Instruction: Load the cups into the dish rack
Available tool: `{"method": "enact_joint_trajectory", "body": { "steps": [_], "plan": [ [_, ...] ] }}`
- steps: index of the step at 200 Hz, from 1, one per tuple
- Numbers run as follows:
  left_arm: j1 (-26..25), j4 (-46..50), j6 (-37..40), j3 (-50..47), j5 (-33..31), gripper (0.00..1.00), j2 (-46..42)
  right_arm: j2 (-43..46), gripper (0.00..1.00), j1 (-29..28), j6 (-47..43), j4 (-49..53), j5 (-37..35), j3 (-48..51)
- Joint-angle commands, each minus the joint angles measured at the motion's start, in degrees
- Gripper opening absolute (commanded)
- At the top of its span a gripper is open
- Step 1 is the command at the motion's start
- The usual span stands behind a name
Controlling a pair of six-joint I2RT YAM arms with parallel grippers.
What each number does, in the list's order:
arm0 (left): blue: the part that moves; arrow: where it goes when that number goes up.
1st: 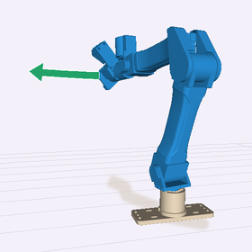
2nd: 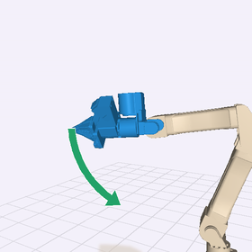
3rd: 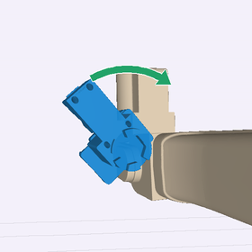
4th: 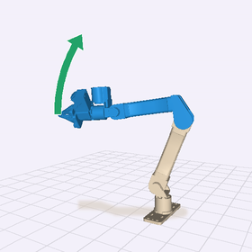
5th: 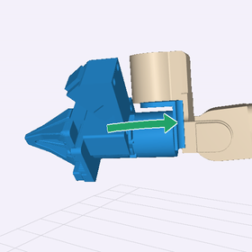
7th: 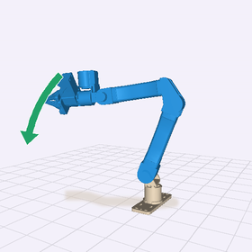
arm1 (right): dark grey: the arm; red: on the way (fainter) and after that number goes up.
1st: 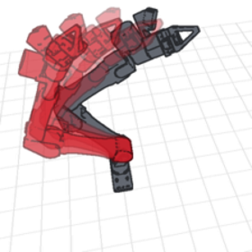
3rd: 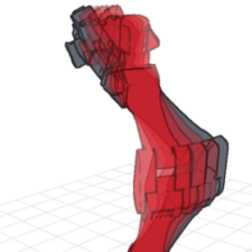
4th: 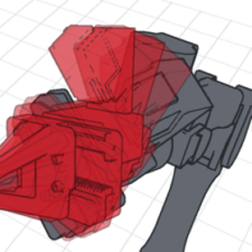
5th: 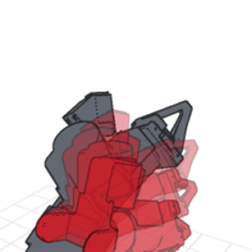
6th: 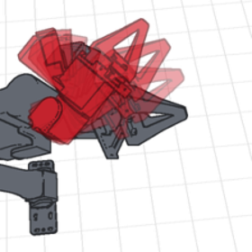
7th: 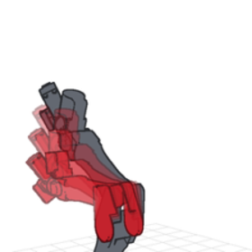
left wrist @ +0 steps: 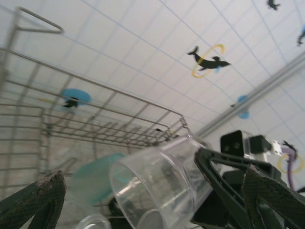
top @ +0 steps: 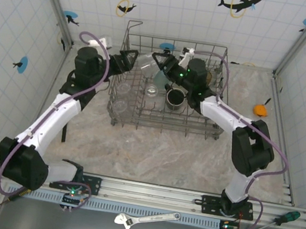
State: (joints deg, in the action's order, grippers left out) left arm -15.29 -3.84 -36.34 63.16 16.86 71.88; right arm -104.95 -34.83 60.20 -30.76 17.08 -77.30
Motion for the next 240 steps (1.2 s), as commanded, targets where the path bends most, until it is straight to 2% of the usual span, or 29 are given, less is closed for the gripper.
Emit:
{"method": "enact_joint_trajectory", "body": {
  "steps": [1, 49, 76, 165, 184, 207, 240],
  "plan": [
    [4.3, 6.8, 4.0, 2.8, -3.0, 0.97, -0.6, -3.1, 0.42, -0.9, -6.3, 2.6, -1.4, -4.5],
    [10.0, 8.2, 6.7, -2.5, -5.6, 0.97, -2.6, -10.5, 0.42, -3.0, -17.9, 13.1, -4.9, -16.3],
    [12.4, 9.8, 10.5, -4.6, -7.1, 0.97, -2.9, -13.9, 0.41, -5.1, -26.0, 20.3, -10.4, -22.8],
    [18.3, 13.9, 15.1, -12.4, -9.6, 0.97, -1.2, -22.8, 0.41, -9.4, -38.7, 23.8, -24.7, -33.2],
    [19.4, 13.7, 13.6, -14.1, -9.7, 0.97, -2.0, -24.9, 0.41, -10.1, -41.2, 25.1, -27.1, -35.9],
    [19.4, 11.6, 12.4, -16.5, -8.2, 0.97, -3.6, -25.8, 0.41, -10.6, -44.8, 24.9, -28.7, -37.4],
    [19.4, 12.9, 12.1, -16.0, -10.7, 0.97, -4.0, -29.1, 0.42, -10.9, -46.8, 23.5, -28.5, -38.6]
  ]
}}
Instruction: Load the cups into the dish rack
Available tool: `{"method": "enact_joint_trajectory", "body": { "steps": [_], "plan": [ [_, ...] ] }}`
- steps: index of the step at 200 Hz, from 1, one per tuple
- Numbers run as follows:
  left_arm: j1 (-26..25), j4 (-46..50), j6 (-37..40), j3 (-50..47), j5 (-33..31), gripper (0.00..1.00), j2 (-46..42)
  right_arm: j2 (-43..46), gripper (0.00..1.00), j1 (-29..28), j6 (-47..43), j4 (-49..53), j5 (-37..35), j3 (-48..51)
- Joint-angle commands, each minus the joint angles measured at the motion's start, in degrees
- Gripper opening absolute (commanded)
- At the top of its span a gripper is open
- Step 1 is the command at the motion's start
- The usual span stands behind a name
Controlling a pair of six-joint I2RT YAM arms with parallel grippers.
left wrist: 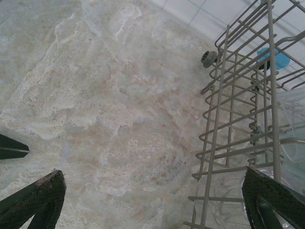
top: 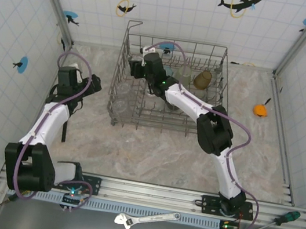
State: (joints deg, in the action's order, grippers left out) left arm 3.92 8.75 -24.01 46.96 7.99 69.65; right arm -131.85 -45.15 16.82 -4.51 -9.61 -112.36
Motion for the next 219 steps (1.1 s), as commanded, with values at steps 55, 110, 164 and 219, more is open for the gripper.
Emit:
{"method": "enact_joint_trajectory", "body": {
  "steps": [55, 110, 164, 219],
  "plan": [
    [0.2, -0.2, -0.8, 0.1, 1.6, 0.97, -0.9, -6.0, 0.43, -1.7, -5.9, -4.7, 0.2, -6.5],
    [0.2, -0.9, -1.1, 0.0, 4.7, 0.97, -0.7, -8.7, 0.44, -2.2, -7.0, -4.2, 0.0, -8.7],
    [0.2, -0.2, -1.2, 0.5, 5.7, 0.97, -0.1, -8.9, 0.56, -2.1, -8.8, -1.1, -0.2, -8.6],
    [0.2, -0.1, -1.2, 0.5, 6.1, 0.97, -0.3, -8.9, 0.73, -2.4, -9.4, -0.3, 0.1, -8.4]
  ]
}}
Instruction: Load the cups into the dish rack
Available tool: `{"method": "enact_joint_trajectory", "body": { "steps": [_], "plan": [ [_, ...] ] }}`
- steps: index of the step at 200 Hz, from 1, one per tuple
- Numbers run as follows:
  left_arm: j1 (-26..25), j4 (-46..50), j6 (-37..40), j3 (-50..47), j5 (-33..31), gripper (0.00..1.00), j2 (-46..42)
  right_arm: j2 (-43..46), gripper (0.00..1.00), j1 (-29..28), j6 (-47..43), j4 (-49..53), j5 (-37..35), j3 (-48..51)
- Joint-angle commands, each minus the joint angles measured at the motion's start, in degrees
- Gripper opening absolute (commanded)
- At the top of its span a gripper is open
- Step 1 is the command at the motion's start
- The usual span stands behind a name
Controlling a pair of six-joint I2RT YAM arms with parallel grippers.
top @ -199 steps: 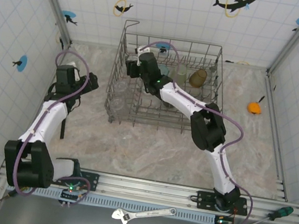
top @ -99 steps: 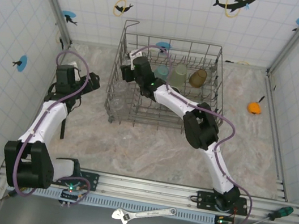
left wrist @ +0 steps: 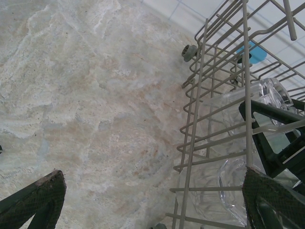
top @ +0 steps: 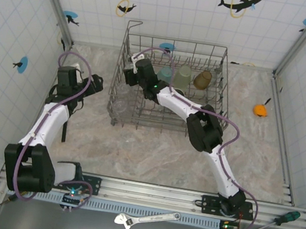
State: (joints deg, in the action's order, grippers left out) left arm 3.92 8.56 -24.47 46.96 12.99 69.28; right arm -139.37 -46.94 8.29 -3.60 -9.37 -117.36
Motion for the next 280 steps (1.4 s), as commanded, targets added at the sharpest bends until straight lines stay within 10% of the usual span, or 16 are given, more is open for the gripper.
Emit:
{"method": "enact_joint_trajectory", "body": {
  "steps": [1, 55, 280],
  "plan": [
    [0.2, 0.1, -0.7, 0.5, 1.1, 0.97, 0.1, -1.4, 0.73, -0.6, -0.9, -1.2, -0.2, -3.4],
    [0.3, 0.3, -0.8, 0.7, 1.5, 0.97, 0.2, -0.3, 0.92, -0.6, 0.1, -1.7, 0.0, -3.5],
    [1.6, -3.5, 0.2, -2.7, -4.7, 0.97, -2.4, 31.3, 1.0, 4.8, 0.2, 11.4, -6.8, 17.2]
  ]
}}
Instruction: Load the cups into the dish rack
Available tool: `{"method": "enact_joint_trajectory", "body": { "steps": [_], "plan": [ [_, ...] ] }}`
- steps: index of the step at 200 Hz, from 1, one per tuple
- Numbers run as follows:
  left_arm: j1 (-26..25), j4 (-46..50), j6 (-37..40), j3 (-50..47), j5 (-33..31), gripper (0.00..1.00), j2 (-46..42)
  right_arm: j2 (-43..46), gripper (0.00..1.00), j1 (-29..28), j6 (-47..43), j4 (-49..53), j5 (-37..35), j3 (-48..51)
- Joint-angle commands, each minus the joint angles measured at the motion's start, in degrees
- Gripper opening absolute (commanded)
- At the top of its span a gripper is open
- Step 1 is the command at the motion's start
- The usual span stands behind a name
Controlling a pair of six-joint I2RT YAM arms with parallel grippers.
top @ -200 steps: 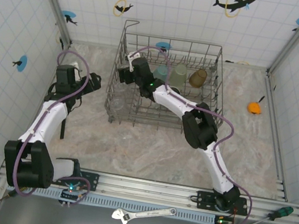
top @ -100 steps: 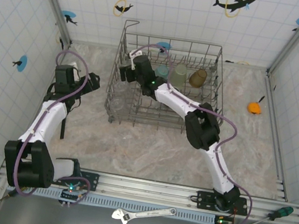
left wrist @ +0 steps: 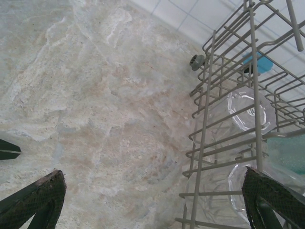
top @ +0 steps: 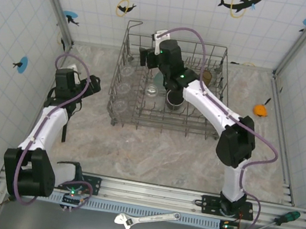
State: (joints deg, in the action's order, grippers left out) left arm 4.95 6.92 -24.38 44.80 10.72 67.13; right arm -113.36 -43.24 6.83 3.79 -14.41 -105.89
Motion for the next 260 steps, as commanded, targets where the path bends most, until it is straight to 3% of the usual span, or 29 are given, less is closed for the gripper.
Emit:
{"method": "enact_joint_trajectory", "body": {
  "steps": [1, 103, 125, 162, 183, 214, 231, 260],
  "plan": [
    [0.6, -2.1, 0.1, -0.7, -2.5, 0.97, -0.4, 5.5, 1.0, 1.2, 1.8, 4.1, -1.7, 5.9],
    [0.2, -14.3, 5.7, -10.0, -11.6, 0.97, -6.3, 37.3, 1.0, 12.4, 10.2, 2.8, -3.5, 42.7],
    [0.1, -16.9, 8.4, -12.5, -16.0, 0.97, -6.7, 45.6, 1.0, 15.0, 10.5, -1.2, -6.0, 53.1],
    [-0.4, -19.8, 16.0, -15.8, -16.8, 0.97, -5.1, 59.4, 1.0, 18.6, 5.5, -14.6, -6.0, 71.6],
    [-0.9, -22.4, 16.6, -18.2, -15.8, 0.97, -4.8, 62.9, 1.0, 21.3, 3.7, -15.9, -9.0, 77.2],
    [-1.1, -29.9, 13.0, -24.8, -9.1, 0.97, -6.4, 64.8, 1.0, 25.3, 0.6, -18.2, -11.7, 84.2],
    [-1.1, -35.0, 10.7, -29.8, -9.9, 0.97, -6.8, 64.9, 1.0, 27.2, 0.4, -22.7, -14.9, 88.8],
    [-1.2, -44.6, 12.1, -37.1, -11.4, 0.97, -6.9, 65.4, 1.0, 30.8, -0.4, -26.9, -14.2, 93.2]
  ]
}}
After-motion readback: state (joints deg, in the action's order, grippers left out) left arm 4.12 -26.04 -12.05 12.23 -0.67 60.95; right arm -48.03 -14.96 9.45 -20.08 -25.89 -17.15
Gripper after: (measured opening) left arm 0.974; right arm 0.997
